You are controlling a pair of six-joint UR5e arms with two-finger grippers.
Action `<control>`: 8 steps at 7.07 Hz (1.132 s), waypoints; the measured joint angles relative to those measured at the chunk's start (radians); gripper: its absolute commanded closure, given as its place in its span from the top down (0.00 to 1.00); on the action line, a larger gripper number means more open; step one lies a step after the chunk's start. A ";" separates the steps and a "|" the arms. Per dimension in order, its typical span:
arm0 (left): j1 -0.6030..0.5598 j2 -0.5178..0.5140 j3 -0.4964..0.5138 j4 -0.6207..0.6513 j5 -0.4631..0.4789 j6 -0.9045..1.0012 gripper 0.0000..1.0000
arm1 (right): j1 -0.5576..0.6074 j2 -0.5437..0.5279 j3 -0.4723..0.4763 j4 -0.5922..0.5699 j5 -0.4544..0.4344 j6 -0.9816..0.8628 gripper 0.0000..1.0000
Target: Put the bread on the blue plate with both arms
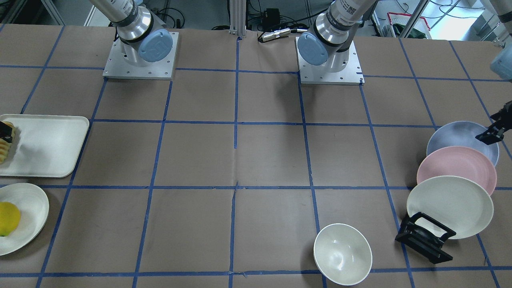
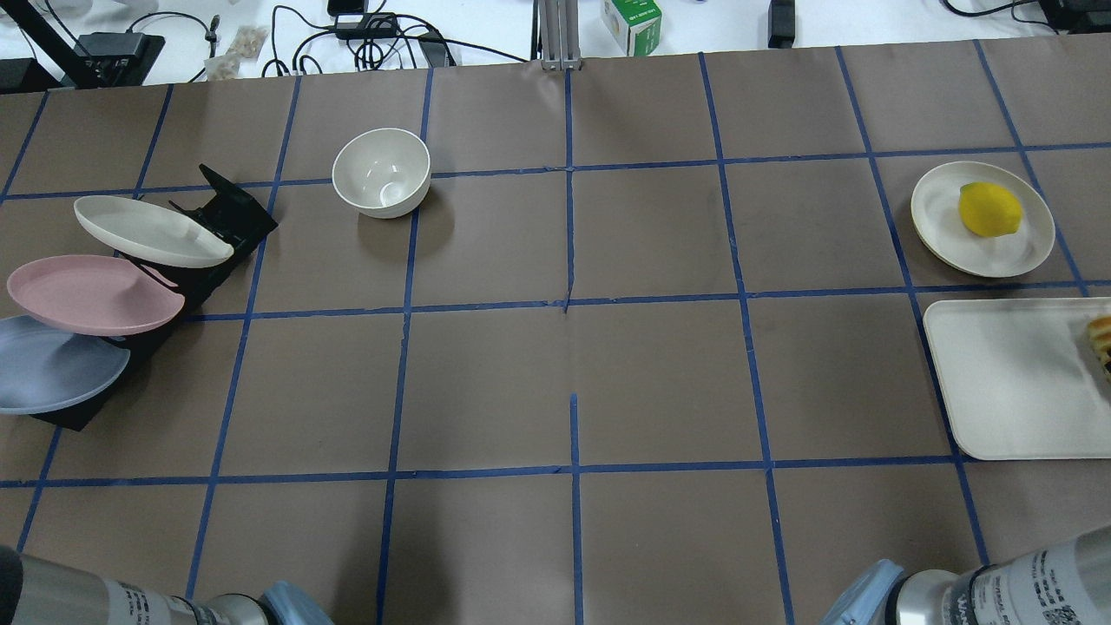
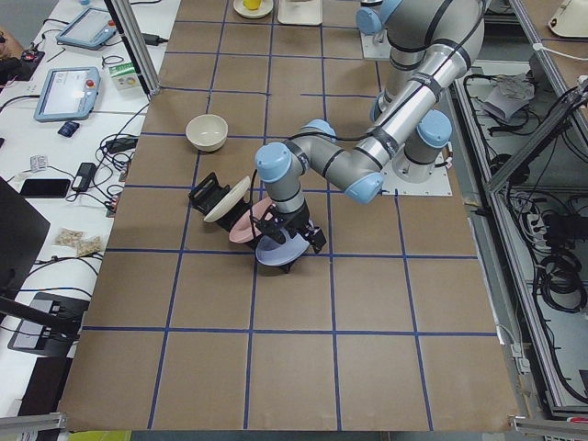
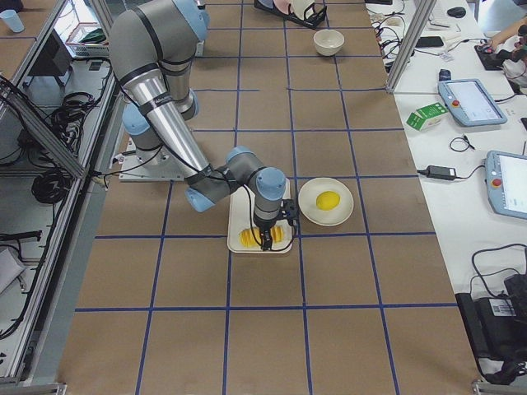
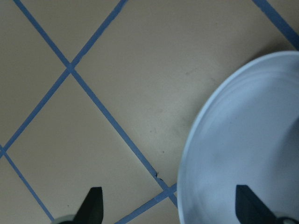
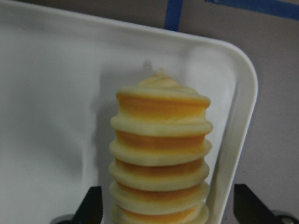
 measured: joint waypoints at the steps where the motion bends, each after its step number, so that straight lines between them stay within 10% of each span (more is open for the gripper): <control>1: 0.000 -0.009 0.002 0.005 0.002 0.008 0.15 | 0.000 0.005 0.001 0.000 0.004 0.009 0.26; 2: 0.000 -0.013 0.004 0.008 0.003 0.012 0.01 | 0.000 0.005 0.000 0.001 0.010 0.019 0.00; 8: 0.036 0.019 0.031 -0.020 0.012 0.091 0.00 | 0.052 -0.167 -0.015 0.162 0.003 0.086 0.00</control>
